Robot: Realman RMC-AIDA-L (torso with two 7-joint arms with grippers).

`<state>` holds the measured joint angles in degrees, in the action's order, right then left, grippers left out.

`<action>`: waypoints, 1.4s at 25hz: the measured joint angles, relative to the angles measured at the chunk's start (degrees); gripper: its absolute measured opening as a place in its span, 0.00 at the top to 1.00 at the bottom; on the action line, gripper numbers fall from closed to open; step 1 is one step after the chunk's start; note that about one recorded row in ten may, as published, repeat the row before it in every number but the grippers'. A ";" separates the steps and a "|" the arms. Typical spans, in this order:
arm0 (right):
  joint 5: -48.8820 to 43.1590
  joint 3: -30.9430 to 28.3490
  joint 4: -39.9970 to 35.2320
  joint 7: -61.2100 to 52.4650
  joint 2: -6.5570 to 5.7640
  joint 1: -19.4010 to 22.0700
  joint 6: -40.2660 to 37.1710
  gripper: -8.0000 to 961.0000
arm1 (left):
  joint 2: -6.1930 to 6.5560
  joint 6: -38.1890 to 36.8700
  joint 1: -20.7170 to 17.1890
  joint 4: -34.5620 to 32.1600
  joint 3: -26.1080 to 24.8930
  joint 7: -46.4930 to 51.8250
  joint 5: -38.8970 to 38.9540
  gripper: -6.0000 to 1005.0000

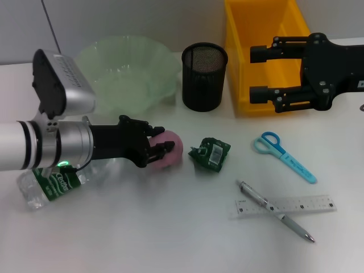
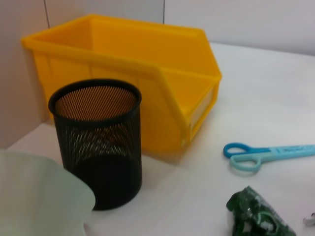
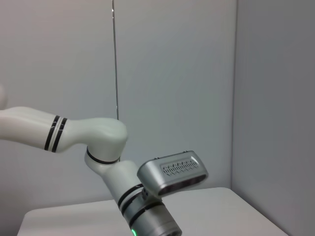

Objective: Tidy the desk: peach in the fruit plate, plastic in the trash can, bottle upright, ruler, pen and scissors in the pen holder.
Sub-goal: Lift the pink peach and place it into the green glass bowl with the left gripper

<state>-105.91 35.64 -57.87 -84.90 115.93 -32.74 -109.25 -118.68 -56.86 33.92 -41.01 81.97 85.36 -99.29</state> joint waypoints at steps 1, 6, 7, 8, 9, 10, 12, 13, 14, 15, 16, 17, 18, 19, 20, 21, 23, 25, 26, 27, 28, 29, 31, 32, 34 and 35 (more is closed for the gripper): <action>0.03 -0.08 -0.01 0.00 0.00 0.04 0.00 0.22 | 0.04 -0.53 -0.65 -0.96 -0.06 0.07 0.14 0.64; 0.20 -0.42 -0.05 -0.26 -0.17 0.45 0.00 0.22 | 0.09 -1.61 -2.49 -3.41 -1.13 0.19 0.27 0.63; 0.19 -0.50 -0.05 -0.33 -0.24 0.54 0.00 0.22 | 0.11 -1.85 -2.83 -3.59 -1.70 0.02 0.58 0.62; 0.20 -0.61 -0.05 -0.39 -0.31 0.60 0.00 0.22 | 0.11 -1.86 -2.85 -3.51 -1.75 -0.08 0.69 0.62; 0.19 -0.76 -0.05 -0.43 -0.36 0.62 0.00 0.21 | 0.12 -1.87 -2.86 -3.44 -1.75 -0.16 0.73 0.61; 0.19 -0.89 -0.05 -0.45 -0.40 0.62 0.00 0.21 | 0.12 -1.87 -2.87 -3.32 -1.73 -0.32 0.82 0.61; 0.20 -1.16 -0.06 -0.47 -0.42 0.53 0.01 0.21 | 0.12 -1.92 -2.75 -3.28 -1.50 -0.24 0.83 0.60; 0.19 -1.19 -0.06 -0.47 -0.42 0.46 0.01 0.21 | 0.12 -1.94 -2.69 -3.26 -1.46 -0.09 0.83 0.60; 0.19 -1.20 -0.05 -0.48 -0.43 0.38 0.01 0.21 | 0.12 -1.98 -2.58 -3.22 -1.39 0.13 0.81 0.59; 0.19 -1.20 -0.06 -0.48 -0.43 0.29 0.03 0.21 | 0.13 -2.03 -2.42 -3.14 -1.37 0.43 0.73 0.59; 0.19 -1.20 -0.06 -0.49 -0.43 0.20 0.05 0.21 | 0.13 -2.03 -2.42 -3.14 -1.37 0.43 0.73 0.59; 0.19 -1.20 -0.06 -0.52 -0.41 0.10 0.08 0.21 | 0.13 -2.03 -2.42 -3.14 -1.37 0.43 0.73 0.58; 0.20 -1.19 -0.06 -0.58 -0.31 -0.02 0.11 0.21 | 0.18 -2.10 -2.27 -3.00 -1.34 0.81 0.52 0.58; 0.19 -1.13 -0.06 -0.65 -0.23 -0.12 0.14 0.21 | 0.18 -2.10 -2.27 -3.00 -1.34 0.81 0.52 0.57; 0.20 -1.02 -0.08 -0.72 -0.13 -0.24 0.14 0.21 | 0.21 -2.07 -2.26 -2.99 -1.31 0.88 0.50 0.57; 0.19 -0.89 -0.10 -0.77 -0.02 -0.31 0.15 0.21 | 0.21 -2.07 -2.26 -2.99 -1.31 0.88 0.50 0.57; 0.12 -0.72 -0.14 -0.79 0.08 -0.36 0.32 0.21 | 0.21 -2.07 -2.26 -2.99 -1.31 0.88 0.50 0.56; -0.04 -0.66 -0.15 -0.78 0.23 -0.40 0.77 0.21 | 0.21 -1.64 -1.97 -2.29 -1.12 0.89 0.29 0.49; -0.09 -0.63 -0.15 -0.77 0.31 -0.40 1.03 0.21 | 0.21 -1.51 -1.63 -1.88 -1.12 0.88 0.18 0.44; -0.10 -0.61 -0.15 -0.63 0.38 -0.40 1.18 0.21 | 0.19 -1.41 -1.42 -1.65 -1.12 0.88 0.09 0.38; -0.11 -0.61 -0.15 -0.54 0.42 -0.40 1.27 0.21 | 0.16 -1.22 -1.07 -1.15 -1.12 0.88 -0.08 0.33; -0.12 -0.60 -0.15 -0.47 0.44 -0.38 1.29 0.21 | 0.12 -0.95 -0.70 -0.67 -1.10 0.88 -0.24 0.27; -0.13 -0.59 -0.15 -0.43 0.45 -0.36 1.30 0.21 | 0.01 -0.27 0.22 0.74 -0.92 0.87 -0.93 0.17; -0.14 -0.58 -0.14 -0.43 0.45 -0.36 1.32 0.21 | -0.03 -0.11 0.51 1.14 -0.89 0.89 -1.47 0.17; -0.15 -0.58 -0.14 -0.44 0.45 -0.35 1.32 0.21 | -0.12 -0.31 1.01 1.86 -0.76 1.46 -2.85 0.17; -0.16 -0.57 -0.14 -0.50 0.45 -0.34 1.33 0.21 | -0.13 -0.66 1.01 1.86 -0.65 1.72 -3.05 0.17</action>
<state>-106.07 35.07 -58.00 -85.40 116.38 -33.07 -107.92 -118.81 -57.52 34.94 -39.15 81.31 87.08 -102.33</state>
